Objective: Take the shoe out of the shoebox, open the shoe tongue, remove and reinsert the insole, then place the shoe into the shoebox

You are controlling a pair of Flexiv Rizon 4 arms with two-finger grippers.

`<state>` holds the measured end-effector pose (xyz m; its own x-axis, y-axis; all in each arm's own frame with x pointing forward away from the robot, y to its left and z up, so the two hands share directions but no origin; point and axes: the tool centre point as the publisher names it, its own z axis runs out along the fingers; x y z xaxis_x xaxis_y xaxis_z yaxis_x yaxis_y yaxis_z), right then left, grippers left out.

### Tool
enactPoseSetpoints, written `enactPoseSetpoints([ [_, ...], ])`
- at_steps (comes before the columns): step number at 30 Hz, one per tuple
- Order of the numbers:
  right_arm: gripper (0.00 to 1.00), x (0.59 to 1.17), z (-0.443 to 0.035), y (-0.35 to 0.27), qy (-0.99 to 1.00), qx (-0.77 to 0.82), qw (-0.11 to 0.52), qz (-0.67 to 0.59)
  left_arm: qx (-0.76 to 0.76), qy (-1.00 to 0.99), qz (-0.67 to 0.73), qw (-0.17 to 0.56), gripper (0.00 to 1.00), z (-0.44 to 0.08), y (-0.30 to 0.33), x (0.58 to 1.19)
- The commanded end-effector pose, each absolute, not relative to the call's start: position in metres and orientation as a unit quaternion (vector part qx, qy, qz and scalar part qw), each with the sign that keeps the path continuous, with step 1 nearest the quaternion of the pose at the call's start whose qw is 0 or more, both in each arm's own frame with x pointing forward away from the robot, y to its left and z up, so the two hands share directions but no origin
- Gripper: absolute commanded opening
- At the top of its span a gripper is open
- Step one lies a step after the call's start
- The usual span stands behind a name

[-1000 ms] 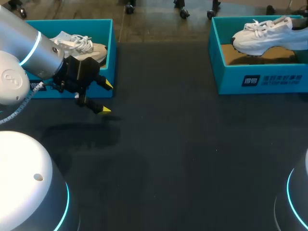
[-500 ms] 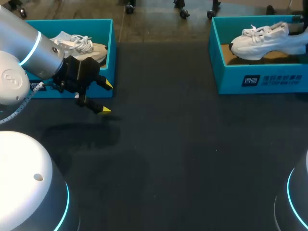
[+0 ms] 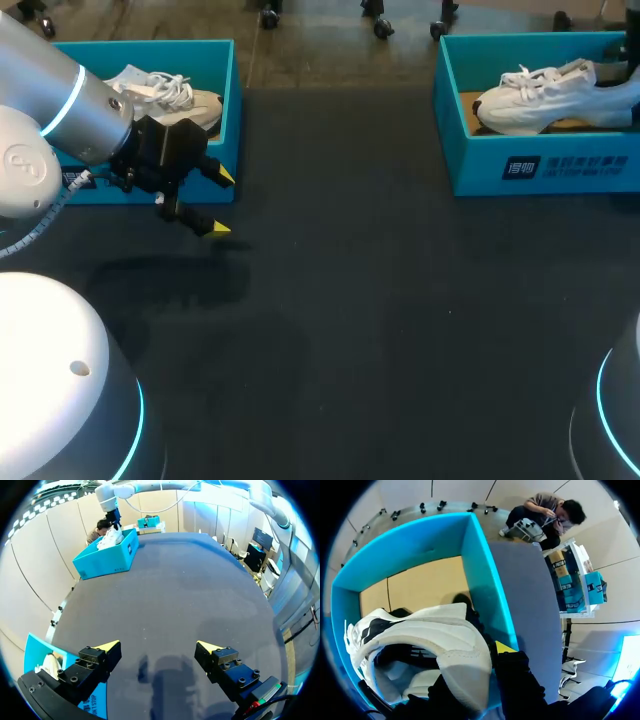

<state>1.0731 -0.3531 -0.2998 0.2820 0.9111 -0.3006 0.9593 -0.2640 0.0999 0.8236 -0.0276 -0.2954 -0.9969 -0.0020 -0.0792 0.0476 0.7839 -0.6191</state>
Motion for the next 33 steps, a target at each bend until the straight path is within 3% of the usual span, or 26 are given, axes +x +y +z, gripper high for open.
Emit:
enactPoseSetpoints([
  [1, 0.0, 1.06, -0.3, -0.349, 0.591, 0.791, 0.135, -0.087, 0.013, 0.944, -0.327, 0.037, 1.0, -0.295, -0.027, 0.824],
  [33, 0.0, 1.014, -0.326, -0.342, 0.581, 0.798, 0.116, -0.108, 0.013, 0.944, -0.327, 0.037, 1.0, -0.295, -0.027, 0.824],
])
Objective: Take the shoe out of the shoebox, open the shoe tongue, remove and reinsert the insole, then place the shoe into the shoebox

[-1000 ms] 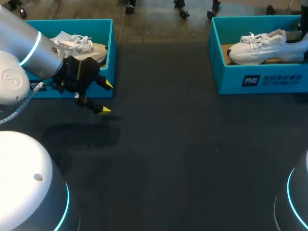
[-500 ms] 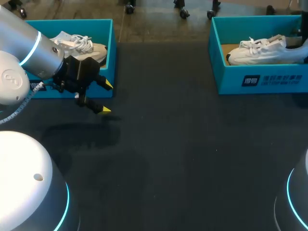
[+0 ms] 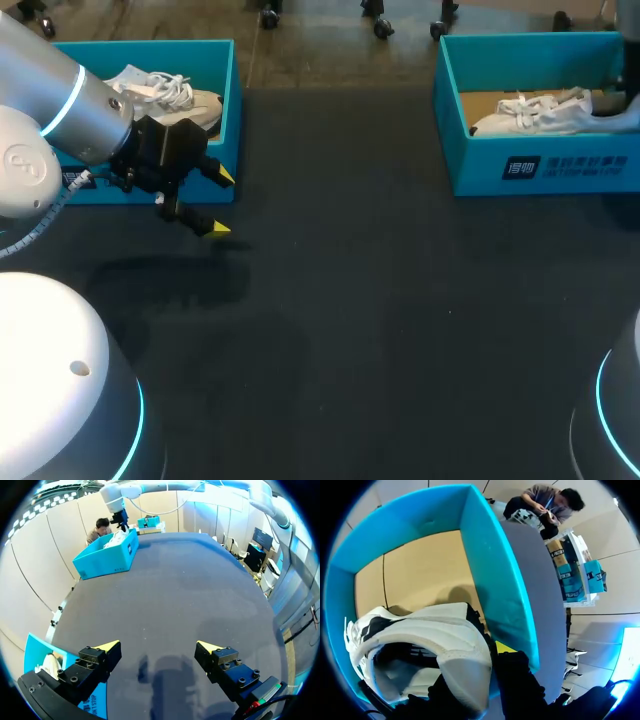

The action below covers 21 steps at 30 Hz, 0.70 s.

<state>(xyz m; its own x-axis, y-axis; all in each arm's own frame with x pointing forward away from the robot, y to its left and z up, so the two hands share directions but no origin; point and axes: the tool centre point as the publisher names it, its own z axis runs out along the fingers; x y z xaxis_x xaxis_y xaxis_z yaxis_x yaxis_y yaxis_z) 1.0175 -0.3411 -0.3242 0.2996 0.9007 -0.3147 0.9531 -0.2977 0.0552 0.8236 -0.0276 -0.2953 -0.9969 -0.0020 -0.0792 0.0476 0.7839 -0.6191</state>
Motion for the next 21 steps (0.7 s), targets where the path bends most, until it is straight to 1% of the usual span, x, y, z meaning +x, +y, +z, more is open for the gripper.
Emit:
enactPoseSetpoints([
  [1, 0.0, 1.014, -0.327, -0.342, 0.582, 0.798, 0.115, -0.108, 0.013, 0.944, -0.327, 0.037, 1.0, -0.295, -0.027, 0.824],
  [14, 0.0, 1.005, -0.347, -0.346, 0.594, 0.791, 0.093, -0.114, 0.013, 0.944, -0.327, 0.037, 1.0, -0.295, -0.027, 0.824],
  [21, 0.0, 1.009, -0.356, -0.349, 0.595, 0.791, 0.088, -0.115, 0.013, 0.944, -0.327, 0.037, 1.0, -0.295, -0.027, 0.824],
])
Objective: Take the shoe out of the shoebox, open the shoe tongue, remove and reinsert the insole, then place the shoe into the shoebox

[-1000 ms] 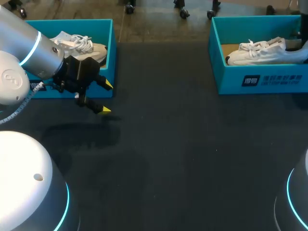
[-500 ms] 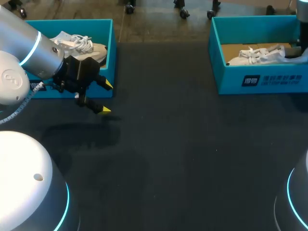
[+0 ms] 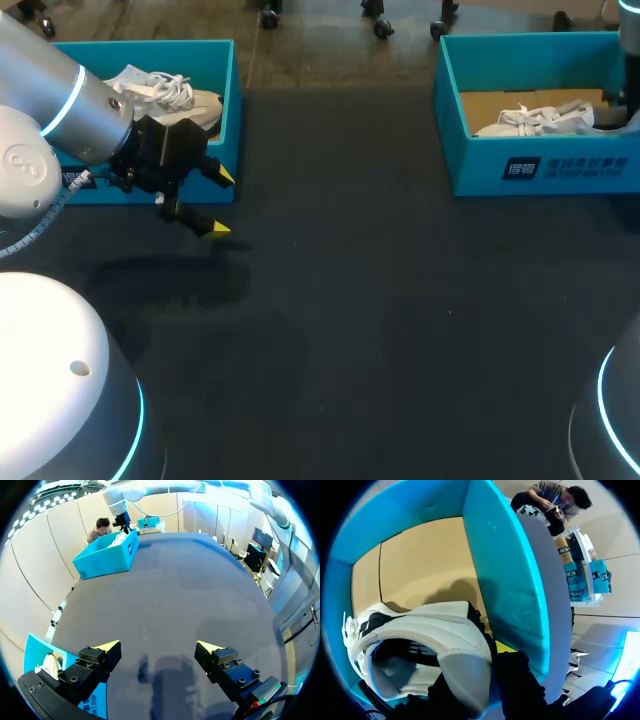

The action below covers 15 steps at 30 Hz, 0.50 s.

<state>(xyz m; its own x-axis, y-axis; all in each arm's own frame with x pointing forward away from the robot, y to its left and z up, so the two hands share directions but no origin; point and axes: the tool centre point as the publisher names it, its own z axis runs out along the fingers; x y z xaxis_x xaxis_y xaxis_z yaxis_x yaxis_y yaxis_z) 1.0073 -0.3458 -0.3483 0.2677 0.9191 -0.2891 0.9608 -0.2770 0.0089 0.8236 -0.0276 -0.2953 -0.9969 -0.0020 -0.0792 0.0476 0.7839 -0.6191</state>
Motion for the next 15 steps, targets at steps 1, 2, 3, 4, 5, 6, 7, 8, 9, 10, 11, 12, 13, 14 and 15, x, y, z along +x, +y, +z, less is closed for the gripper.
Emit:
enactPoseSetpoints([
  [1, 0.0, 1.0104, -0.3566, -0.3488, 0.595, 0.79, 0.088, -0.115, 0.013, 0.944, -0.327, 0.037, 1.0, -0.2951, -0.0273, 0.8236],
  [2, 0.0, 1.0116, -0.357, -0.349, 0.596, 0.79, 0.088, -0.115, 0.013, 0.944, -0.327, 0.037, 1.0, -0.2951, -0.0273, 0.8236],
  [3, 0.0, 1.0125, -0.3573, -0.3491, 0.596, 0.79, 0.088, -0.115, 0.013, 0.944, -0.327, 0.037, 1.0, -0.2951, -0.0273, 0.8236],
  [4, 0.0, 1.0132, -0.3577, -0.3493, 0.597, 0.789, 0.088, -0.115, 0.013, 0.944, -0.327, 0.037, 1.0, -0.2951, -0.0273, 0.8236],
  [5, 0.0, 1.015, -0.3583, -0.3497, 0.597, 0.789, 0.088, -0.115, 0.013, 0.944, -0.327, 0.037, 1.0, -0.2951, -0.0273, 0.8236],
  [6, 0.0, 1.0161, -0.3588, -0.3497, 0.598, 0.789, 0.087, -0.115, 0.013, 0.944, -0.327, 0.037, 1.0, -0.2951, -0.0273, 0.8236],
  [7, 0.0, 1.017, -0.3598, -0.3495, 0.598, 0.788, 0.087, -0.115, 0.013, 0.944, -0.327, 0.037, 1.0, -0.2951, -0.0273, 0.8236],
  [8, 0.0, 1.0178, -0.3611, -0.3494, 0.601, 0.786, 0.084, -0.116, 0.013, 0.944, -0.327, 0.037, 1.0, -0.2951, -0.0273, 0.8236],
  [9, 0.0, 1.0183, -0.362, -0.3492, 0.601, 0.786, 0.084, -0.117, 0.013, 0.944, -0.327, 0.037, 1.0, -0.2951, -0.0273, 0.8236],
  [10, 0.0, 1.0185, -0.3626, -0.3492, 0.601, 0.786, 0.083, -0.118, 0.013, 0.944, -0.327, 0.037, 1.0, -0.2951, -0.0273, 0.8236],
  [11, 0.0, 1.0186, -0.3633, -0.3492, 0.601, 0.786, 0.081, -0.119, 0.013, 0.944, -0.327, 0.037, 1.0, -0.2951, -0.0273, 0.8236],
  [12, 0.0, 1.0187, -0.3637, -0.3492, 0.6, 0.787, 0.08, -0.119, 0.013, 0.944, -0.327, 0.037, 1.0, -0.2951, -0.0273, 0.8236],
  [13, 0.0, 1.0186, -0.3644, -0.3492, 0.6, 0.787, 0.079, -0.119, 0.013, 0.944, -0.327, 0.037, 1.0, -0.2951, -0.0273, 0.8236],
  [14, 0.0, 1.0185, -0.365, -0.3493, 0.598, 0.789, 0.077, -0.119, 0.013, 0.944, -0.327, 0.037, 1.0, -0.2951, -0.0273, 0.8236],
  [15, 0.0, 1.0183, -0.3654, -0.3493, 0.596, 0.791, 0.076, -0.12, 0.013, 0.944, -0.327, 0.037, 1.0, -0.2951, -0.0273, 0.8236],
])
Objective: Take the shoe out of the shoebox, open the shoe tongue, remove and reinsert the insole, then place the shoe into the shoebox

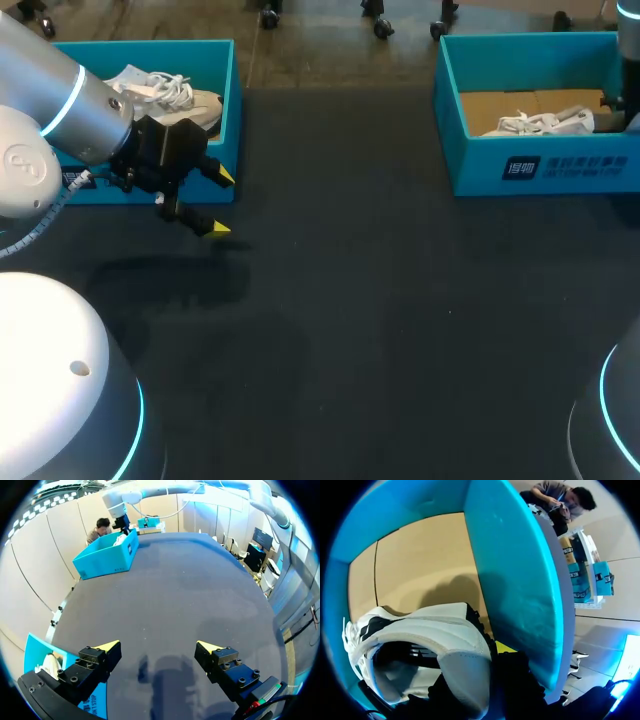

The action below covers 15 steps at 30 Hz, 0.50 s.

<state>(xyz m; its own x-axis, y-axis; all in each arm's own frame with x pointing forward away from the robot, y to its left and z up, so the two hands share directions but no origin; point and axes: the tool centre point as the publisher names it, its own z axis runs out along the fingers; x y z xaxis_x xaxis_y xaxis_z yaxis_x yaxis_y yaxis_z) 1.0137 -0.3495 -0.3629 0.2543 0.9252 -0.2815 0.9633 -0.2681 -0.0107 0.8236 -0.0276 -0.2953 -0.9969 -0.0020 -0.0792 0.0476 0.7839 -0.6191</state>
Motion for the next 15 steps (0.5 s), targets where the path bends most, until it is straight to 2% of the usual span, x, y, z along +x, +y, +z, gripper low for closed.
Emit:
enactPoseSetpoints([
  [1, 0.04, 1.018, -0.366, -0.349, 0.593, 0.792, 0.077, -0.12, 0.013, 0.944, -0.327, 0.037, 1.0, -0.295, -0.027, 0.824],
  [2, 0.27, 1.018, -0.365, -0.35, 0.591, 0.794, 0.077, -0.12, 0.013, 0.944, -0.327, 0.037, 1.0, -0.295, -0.027, 0.824],
  [3, 0.34, 1.017, -0.365, -0.35, 0.59, 0.795, 0.078, -0.12, 0.013, 0.944, -0.327, 0.037, 1.0, -0.295, -0.027, 0.824],
  [5, 0.41, 1.017, -0.362, -0.35, 0.588, 0.796, 0.08, -0.12, 0.013, 0.944, -0.327, 0.037, 1.0, -0.295, -0.027, 0.824],
  [8, 0.46, 1.017, -0.355, -0.349, 0.587, 0.796, 0.087, -0.119, 0.013, 0.944, -0.327, 0.037, 1.0, -0.295, -0.027, 0.824],
  [15, 0.48, 1.015, -0.33, -0.341, 0.588, 0.795, 0.104, -0.113, 0.013, 0.944, -0.327, 0.037, 1.0, -0.295, -0.027, 0.824],
])
